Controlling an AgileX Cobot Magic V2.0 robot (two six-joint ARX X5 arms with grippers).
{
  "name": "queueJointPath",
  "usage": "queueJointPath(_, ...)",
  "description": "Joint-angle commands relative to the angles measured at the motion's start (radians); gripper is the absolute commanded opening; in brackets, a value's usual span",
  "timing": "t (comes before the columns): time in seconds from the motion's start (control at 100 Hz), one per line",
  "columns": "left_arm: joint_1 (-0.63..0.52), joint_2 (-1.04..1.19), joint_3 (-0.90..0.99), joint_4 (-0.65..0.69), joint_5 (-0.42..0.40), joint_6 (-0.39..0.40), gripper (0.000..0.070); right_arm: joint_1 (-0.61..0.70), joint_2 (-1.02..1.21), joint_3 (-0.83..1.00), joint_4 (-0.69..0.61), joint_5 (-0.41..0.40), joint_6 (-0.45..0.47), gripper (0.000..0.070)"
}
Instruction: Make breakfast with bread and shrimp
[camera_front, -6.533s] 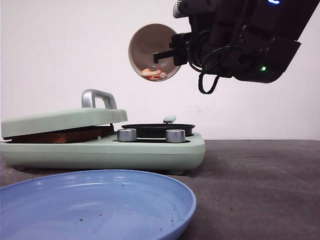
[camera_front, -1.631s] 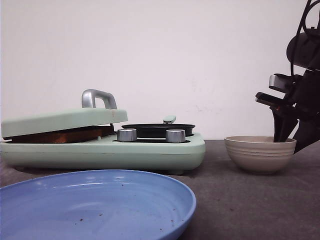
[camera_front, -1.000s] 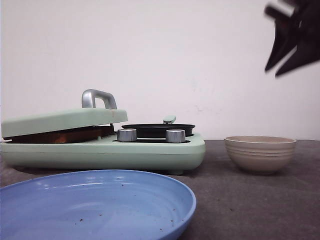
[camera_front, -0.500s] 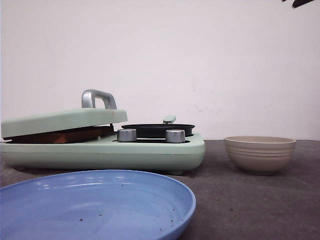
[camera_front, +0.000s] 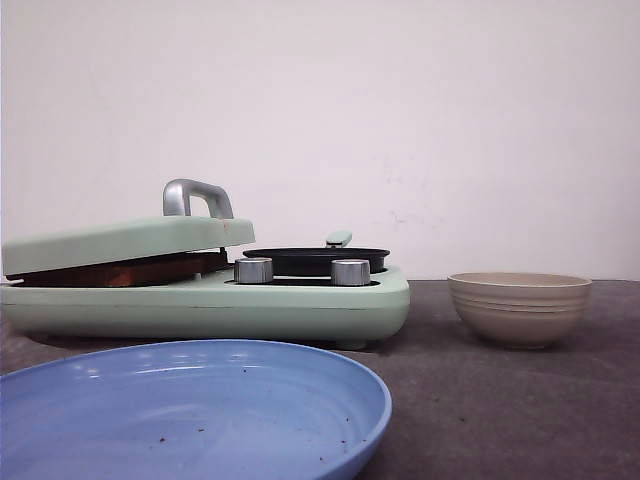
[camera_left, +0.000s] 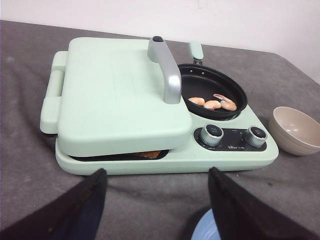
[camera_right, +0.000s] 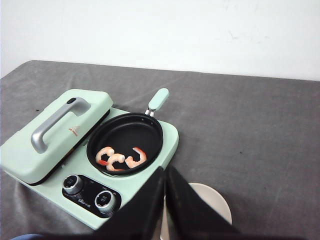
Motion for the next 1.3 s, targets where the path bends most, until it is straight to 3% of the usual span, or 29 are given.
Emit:
queueJointPath(0.0,-0.001,0.005,0.005,0.016,-0.001,-0.007,0.0352,0.012,-0.005,0.019,0.02,0.001,-0.013,0.0)
queueJointPath(0.18,-0.001,0.004,0.006,0.049,-0.001,-0.017,0.0332,0.035,-0.03,-0.011,0.069,0.0,-0.026,0.0)
queueJointPath(0.28,-0.001,0.004,0.006,0.061,0.003,-0.017,0.0199,0.055,-0.07,-0.068,0.132,-0.003,-0.025,0.0)
queueJointPath(0.39,-0.001,0.004,0.006,0.061,0.006,-0.018,0.0,0.081,-0.138,-0.165,0.205,0.002,-0.013,0.0)
queueJointPath(0.6,-0.001,0.003,0.006,0.053,0.008,-0.043,0.0,0.108,-0.29,-0.403,0.252,0.029,-0.006,0.0)
queueJointPath(0.77,-0.001,-0.029,0.005,0.077,0.001,-0.08,0.0,0.109,-0.378,-0.573,0.301,0.052,0.064,0.0)
queueJointPath(0.94,-0.001,-0.093,-0.003,0.072,-0.052,-0.095,0.0,0.112,-0.412,-0.658,0.318,0.077,0.106,0.0)
queueJointPath(1.29,-0.001,-0.233,-0.07,-0.031,-0.103,-0.149,0.0,0.114,-0.571,-0.791,0.327,0.082,0.093,0.0)
